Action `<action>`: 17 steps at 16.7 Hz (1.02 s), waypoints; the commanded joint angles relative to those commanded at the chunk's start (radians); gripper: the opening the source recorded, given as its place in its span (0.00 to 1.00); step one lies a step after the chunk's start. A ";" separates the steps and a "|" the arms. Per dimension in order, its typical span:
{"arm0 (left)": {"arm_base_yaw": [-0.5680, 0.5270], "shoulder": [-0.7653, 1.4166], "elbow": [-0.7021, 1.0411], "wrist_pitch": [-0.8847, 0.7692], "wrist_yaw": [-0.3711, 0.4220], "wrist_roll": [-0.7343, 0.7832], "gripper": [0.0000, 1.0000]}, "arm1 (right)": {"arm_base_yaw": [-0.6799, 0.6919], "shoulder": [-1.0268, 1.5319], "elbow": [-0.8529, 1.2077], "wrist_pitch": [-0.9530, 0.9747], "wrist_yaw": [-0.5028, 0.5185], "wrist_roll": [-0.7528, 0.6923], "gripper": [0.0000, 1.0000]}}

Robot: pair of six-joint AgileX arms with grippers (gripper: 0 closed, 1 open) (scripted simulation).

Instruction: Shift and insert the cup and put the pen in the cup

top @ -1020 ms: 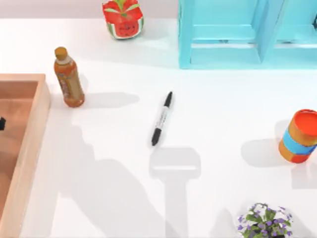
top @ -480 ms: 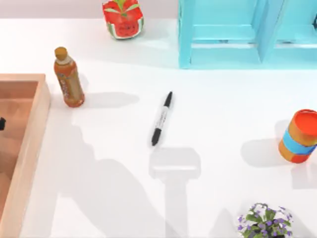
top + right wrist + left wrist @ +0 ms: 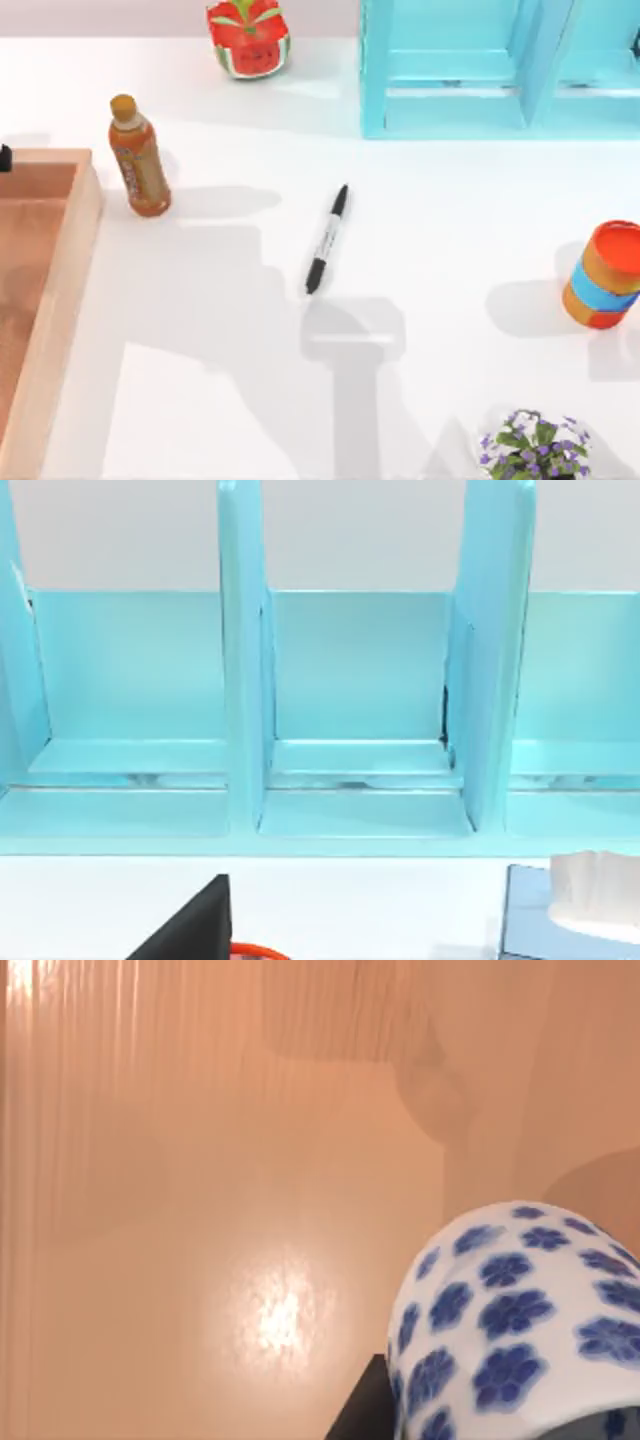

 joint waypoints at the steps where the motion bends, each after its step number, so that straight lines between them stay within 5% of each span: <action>1: -0.034 -0.002 0.039 -0.052 0.000 -0.038 0.00 | 0.000 0.000 0.000 0.000 0.000 0.000 1.00; 9: -0.378 -0.068 0.247 -0.446 0.012 -0.261 0.00 | 0.000 0.000 0.000 0.000 0.000 0.000 1.00; 17: -0.415 -0.054 0.248 -0.451 0.013 -0.288 0.00 | 0.000 0.000 0.000 0.000 0.000 0.000 1.00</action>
